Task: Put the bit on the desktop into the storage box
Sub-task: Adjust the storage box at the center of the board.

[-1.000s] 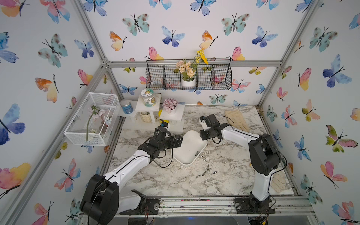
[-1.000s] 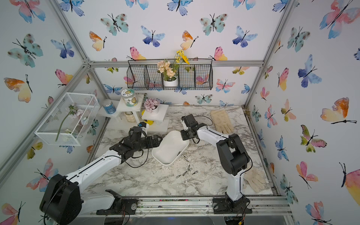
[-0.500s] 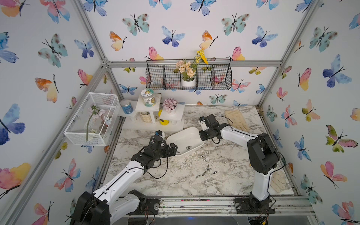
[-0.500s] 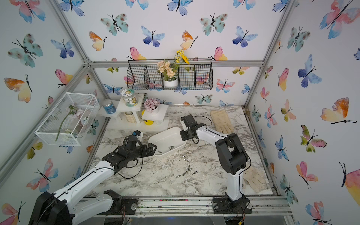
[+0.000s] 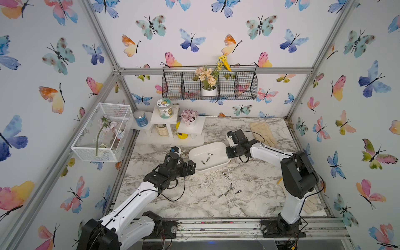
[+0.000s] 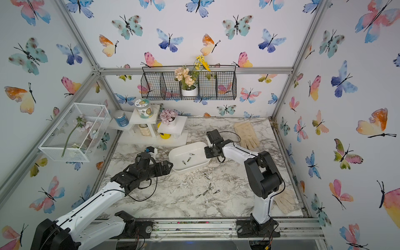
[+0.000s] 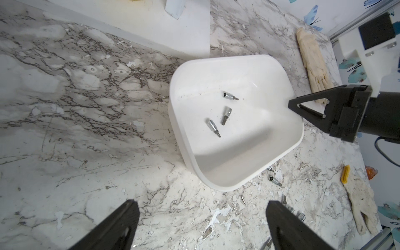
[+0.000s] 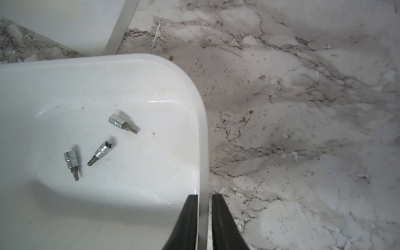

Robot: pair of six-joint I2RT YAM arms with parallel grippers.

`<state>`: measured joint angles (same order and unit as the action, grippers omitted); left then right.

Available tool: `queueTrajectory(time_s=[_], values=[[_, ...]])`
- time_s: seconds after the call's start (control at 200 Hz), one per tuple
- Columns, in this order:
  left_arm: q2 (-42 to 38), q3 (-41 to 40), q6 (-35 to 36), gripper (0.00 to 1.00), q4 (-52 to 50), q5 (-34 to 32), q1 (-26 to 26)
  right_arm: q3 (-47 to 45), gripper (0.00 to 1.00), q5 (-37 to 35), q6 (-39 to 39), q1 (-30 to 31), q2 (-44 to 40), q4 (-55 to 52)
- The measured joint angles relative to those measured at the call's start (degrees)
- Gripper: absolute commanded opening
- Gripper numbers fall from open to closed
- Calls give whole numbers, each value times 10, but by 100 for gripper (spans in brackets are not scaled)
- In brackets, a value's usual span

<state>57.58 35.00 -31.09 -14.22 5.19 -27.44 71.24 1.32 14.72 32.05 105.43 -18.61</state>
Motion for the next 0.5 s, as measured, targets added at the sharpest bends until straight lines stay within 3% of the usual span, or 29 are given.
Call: queueTrajectory(time_s=[0.06,0.195,0.5], values=[[-3,0,0,97,0,0,0,-2,37,0,5,0,-9,0],[-18,-3,-1,98,-1,0,0,-6,45,0,7,0,-43,-2],[-70,-24,-2,99,-2,1,0,-74,49,12,2,0,-178,-12]])
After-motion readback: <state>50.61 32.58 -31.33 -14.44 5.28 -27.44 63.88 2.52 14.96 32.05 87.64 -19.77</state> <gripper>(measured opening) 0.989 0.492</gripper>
